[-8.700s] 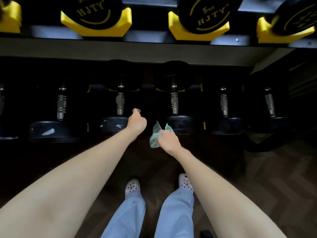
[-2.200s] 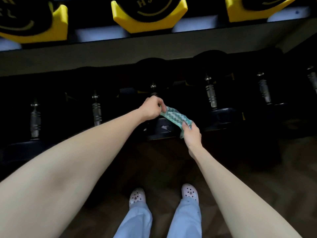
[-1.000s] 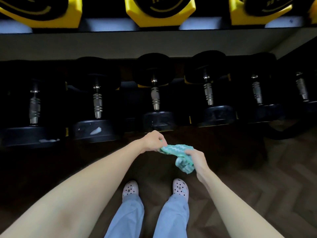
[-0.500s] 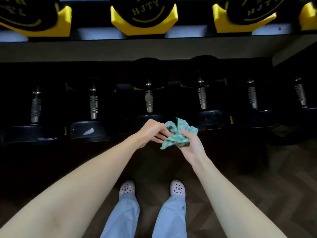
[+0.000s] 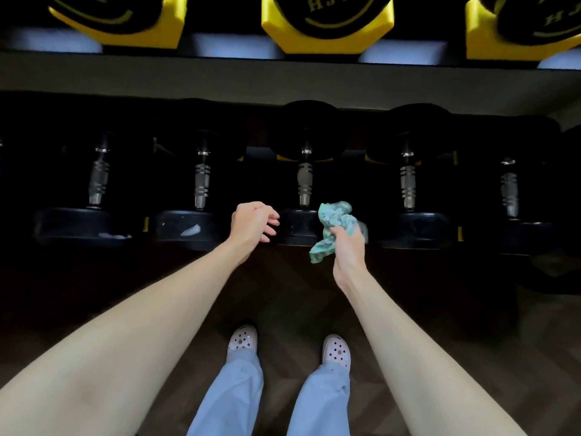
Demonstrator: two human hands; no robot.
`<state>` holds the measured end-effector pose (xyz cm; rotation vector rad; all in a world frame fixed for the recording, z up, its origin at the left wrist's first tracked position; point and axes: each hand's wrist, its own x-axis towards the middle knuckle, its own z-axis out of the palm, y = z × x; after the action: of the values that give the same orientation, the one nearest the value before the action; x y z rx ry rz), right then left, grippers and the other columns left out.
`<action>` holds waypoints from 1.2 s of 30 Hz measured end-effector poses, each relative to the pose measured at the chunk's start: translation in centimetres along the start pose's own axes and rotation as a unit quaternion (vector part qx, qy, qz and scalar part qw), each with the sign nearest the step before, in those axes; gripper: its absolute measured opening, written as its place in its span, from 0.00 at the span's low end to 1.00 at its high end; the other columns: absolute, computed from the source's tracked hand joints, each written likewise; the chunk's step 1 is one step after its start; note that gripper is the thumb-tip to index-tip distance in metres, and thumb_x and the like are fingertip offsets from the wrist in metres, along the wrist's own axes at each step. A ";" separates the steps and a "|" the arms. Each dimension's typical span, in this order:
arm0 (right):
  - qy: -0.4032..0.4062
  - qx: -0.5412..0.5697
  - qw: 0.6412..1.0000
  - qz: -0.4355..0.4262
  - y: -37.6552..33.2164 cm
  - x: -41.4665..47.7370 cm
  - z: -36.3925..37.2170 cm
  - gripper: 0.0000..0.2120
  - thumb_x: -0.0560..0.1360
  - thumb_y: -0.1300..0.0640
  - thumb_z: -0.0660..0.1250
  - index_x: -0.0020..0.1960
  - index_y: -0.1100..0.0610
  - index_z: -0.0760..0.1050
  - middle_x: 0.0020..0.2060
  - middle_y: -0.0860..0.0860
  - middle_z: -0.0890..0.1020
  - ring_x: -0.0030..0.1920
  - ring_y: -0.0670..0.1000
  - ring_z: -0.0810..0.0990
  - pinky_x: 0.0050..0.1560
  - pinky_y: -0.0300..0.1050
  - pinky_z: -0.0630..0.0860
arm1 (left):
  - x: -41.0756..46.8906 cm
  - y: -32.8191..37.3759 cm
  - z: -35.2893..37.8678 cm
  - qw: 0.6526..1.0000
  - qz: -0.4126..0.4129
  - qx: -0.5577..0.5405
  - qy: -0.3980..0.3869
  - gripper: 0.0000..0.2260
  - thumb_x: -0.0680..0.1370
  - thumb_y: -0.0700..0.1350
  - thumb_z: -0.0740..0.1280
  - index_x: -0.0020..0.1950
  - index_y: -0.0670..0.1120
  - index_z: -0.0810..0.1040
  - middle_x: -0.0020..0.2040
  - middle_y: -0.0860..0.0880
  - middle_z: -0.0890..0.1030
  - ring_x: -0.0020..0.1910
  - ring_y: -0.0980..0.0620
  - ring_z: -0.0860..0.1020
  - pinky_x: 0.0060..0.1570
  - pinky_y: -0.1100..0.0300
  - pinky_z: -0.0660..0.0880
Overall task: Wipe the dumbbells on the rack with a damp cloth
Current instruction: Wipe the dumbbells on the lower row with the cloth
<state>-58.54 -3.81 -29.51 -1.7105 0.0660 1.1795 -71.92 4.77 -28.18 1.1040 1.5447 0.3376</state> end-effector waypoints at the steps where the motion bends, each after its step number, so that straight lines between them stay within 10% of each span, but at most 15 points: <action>1: -0.011 -0.038 0.999 -0.030 0.1 -0.4 0.3 0.17 0.78 0.65 0.57 0.66 0.55 0.69 0.55 0.50 0.77 0.54 0.48 0.75 0.53 0.41 0.71 | 0.0 -0.1 -0.1 1.000 -0.001 0.002 0.008 0.07 0.76 0.36 0.62 0.43 0.40 0.79 0.38 0.46 0.80 0.31 0.53 0.77 0.21 0.70 0.70; 5: -0.114 -0.273 0.942 -0.160 0.7 -1.9 3.1 0.15 0.75 0.65 0.60 0.59 0.54 0.74 0.47 0.47 0.77 0.50 0.51 0.76 0.54 0.48 0.73 | -0.3 0.3 -1.0 0.999 0.010 0.009 0.031 0.08 0.76 0.37 0.61 0.44 0.41 0.79 0.39 0.47 0.80 0.31 0.53 0.76 0.22 0.70 0.69; 10: -0.203 -0.518 0.768 -0.317 2.9 -2.6 3.6 0.21 0.75 0.68 0.57 0.66 0.58 0.71 0.65 0.51 0.73 0.69 0.52 0.65 0.71 0.37 0.44 | -0.3 0.5 -2.9 0.997 0.028 0.039 0.052 0.08 0.76 0.38 0.60 0.44 0.42 0.79 0.42 0.46 0.80 0.34 0.54 0.75 0.28 0.65 0.70; 15: -0.221 -0.579 0.712 -0.330 2.3 -3.1 0.1 0.20 0.73 0.69 0.60 0.64 0.58 0.72 0.64 0.50 0.73 0.68 0.50 0.66 0.66 0.39 0.63 | -0.5 0.3 -2.8 0.998 0.022 0.057 0.026 0.09 0.76 0.38 0.58 0.47 0.42 0.78 0.44 0.46 0.80 0.34 0.55 0.74 0.29 0.65 0.69; 18: -0.159 -0.596 0.730 -0.295 2.5 -4.0 -2.3 0.17 0.75 0.66 0.60 0.63 0.58 0.72 0.62 0.51 0.74 0.64 0.52 0.70 0.59 0.40 0.69 | -1.0 0.3 -2.1 0.998 0.018 0.063 -0.007 0.08 0.77 0.38 0.59 0.46 0.42 0.78 0.44 0.46 0.80 0.33 0.55 0.75 0.26 0.67 0.70; 23: 0.145 -0.478 0.862 -0.089 1.1 -4.7 -4.6 0.12 0.78 0.61 0.56 0.59 0.61 0.72 0.54 0.59 0.78 0.53 0.59 0.76 0.48 0.45 0.67 | -1.1 1.0 -1.2 0.997 0.016 0.063 -0.032 0.08 0.77 0.37 0.59 0.45 0.41 0.78 0.43 0.45 0.80 0.31 0.55 0.74 0.25 0.68 0.70; 30: 0.078 -0.132 0.985 -0.082 -4.2 -5.0 -1.8 0.08 0.70 0.68 0.59 0.39 0.57 0.68 0.38 0.52 0.74 0.39 0.51 0.73 0.38 0.43 0.69 | -0.2 3.7 -2.3 0.994 0.035 0.059 -0.089 0.10 0.77 0.34 0.58 0.54 0.43 0.76 0.48 0.45 0.79 0.37 0.53 0.77 0.32 0.64 0.75; 36: -0.077 0.103 0.992 0.000 -8.5 -3.6 0.7 0.13 0.68 0.63 0.55 0.48 0.63 0.75 0.42 0.56 0.81 0.45 0.57 0.81 0.53 0.53 0.77 | 0.7 7.4 -2.1 0.934 0.045 0.136 -0.326 0.12 0.73 0.40 0.66 0.56 0.45 0.78 0.57 0.50 0.76 0.58 0.51 0.72 0.58 0.58 0.66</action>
<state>-56.32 -0.78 -21.05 -1.4353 0.0910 1.2560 -70.37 9.88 -22.56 1.3343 0.9604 -0.1861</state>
